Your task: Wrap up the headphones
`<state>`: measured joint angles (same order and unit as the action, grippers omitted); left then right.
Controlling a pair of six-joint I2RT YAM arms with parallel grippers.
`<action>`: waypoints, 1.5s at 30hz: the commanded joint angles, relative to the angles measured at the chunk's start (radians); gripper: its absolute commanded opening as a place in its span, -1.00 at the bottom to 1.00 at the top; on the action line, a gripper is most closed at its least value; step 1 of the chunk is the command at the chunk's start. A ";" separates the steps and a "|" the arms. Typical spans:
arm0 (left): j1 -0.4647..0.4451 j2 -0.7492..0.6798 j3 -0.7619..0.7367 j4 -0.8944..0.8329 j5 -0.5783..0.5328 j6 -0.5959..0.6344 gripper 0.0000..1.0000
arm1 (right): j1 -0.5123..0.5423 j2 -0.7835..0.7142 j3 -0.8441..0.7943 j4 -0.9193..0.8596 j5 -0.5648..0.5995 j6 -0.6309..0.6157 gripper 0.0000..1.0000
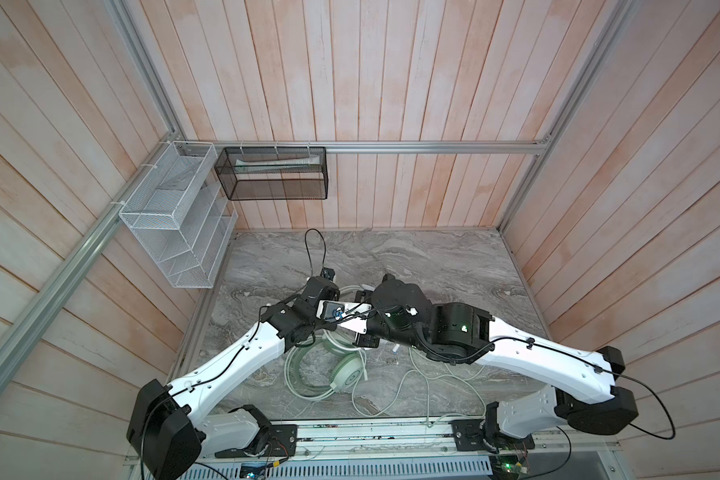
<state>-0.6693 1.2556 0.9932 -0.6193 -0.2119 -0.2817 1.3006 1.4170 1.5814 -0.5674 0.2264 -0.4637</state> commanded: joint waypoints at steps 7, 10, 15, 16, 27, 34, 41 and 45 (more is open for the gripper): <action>0.004 0.014 0.004 0.020 0.013 -0.012 -1.00 | 0.000 -0.049 -0.003 0.106 0.070 -0.013 -1.00; 0.001 0.007 0.002 0.027 0.020 -0.012 -1.00 | -0.002 -0.036 -0.012 0.106 0.096 -0.009 -1.00; -0.022 -0.038 -0.022 0.057 0.025 0.020 -1.00 | -0.085 -0.034 -0.071 0.188 0.182 -0.050 -1.00; -0.027 -0.046 -0.025 0.059 0.025 0.026 -1.00 | -0.105 -0.030 -0.074 0.204 0.198 -0.055 -1.00; -0.085 -0.063 -0.030 0.068 0.011 0.057 -1.00 | -0.221 0.003 -0.099 0.294 0.224 -0.066 -0.88; -0.090 -0.091 -0.034 0.069 0.008 0.061 -1.00 | -0.261 -0.012 -0.152 0.326 0.213 -0.041 -0.76; -0.090 -0.112 -0.024 0.054 0.008 0.059 -1.00 | -0.288 -0.035 -0.202 0.340 0.200 -0.014 -0.76; -0.090 -0.119 -0.026 0.045 -0.008 0.058 -1.00 | -0.287 -0.035 -0.190 0.299 0.164 -0.001 -0.95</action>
<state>-0.7483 1.1648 0.9710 -0.5735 -0.2211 -0.2317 1.0218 1.4136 1.3750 -0.3077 0.4007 -0.4927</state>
